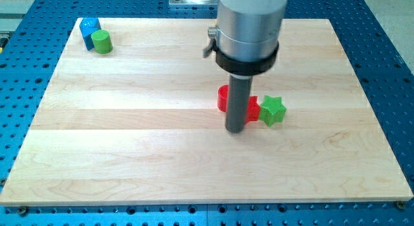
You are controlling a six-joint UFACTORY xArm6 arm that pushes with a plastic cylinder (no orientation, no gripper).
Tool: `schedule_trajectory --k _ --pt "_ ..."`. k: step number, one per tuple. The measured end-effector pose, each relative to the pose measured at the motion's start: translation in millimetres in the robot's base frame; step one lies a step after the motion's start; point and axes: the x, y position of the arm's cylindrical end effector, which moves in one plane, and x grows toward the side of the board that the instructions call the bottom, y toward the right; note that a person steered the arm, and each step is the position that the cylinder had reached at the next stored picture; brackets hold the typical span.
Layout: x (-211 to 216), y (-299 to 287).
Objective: Place the green star in between the red star and red circle
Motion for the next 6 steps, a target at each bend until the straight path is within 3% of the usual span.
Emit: schedule_trajectory --k 2,3,4,5,6 --pt "-10.0 16.2" --pt "14.5 52.6" --pt "-12.0 96.4" --pt "-44.1 91.1" --pt "-47.3 35.5"
